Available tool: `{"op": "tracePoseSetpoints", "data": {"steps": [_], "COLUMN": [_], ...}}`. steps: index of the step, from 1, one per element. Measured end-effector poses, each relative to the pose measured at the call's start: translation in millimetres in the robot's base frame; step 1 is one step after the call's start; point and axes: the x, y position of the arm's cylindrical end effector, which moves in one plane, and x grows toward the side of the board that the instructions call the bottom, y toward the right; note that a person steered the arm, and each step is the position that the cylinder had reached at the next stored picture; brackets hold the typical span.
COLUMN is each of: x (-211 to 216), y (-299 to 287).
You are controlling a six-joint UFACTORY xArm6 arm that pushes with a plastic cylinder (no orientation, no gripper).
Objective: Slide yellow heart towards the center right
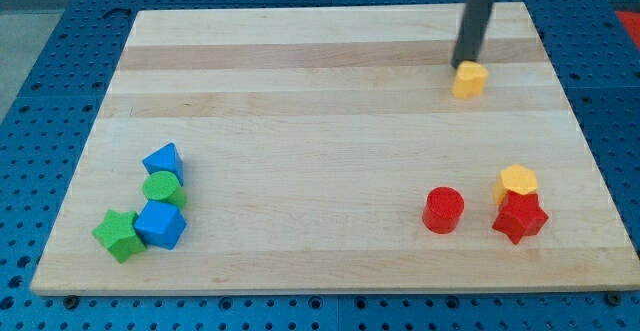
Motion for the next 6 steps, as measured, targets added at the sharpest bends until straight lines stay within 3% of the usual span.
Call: {"op": "tracePoseSetpoints", "data": {"steps": [2, 4, 5, 6], "x": [18.5, 22.3, 92.3, 102.7], "y": [-33.4, 36.9, 59.4, 47.4]}}
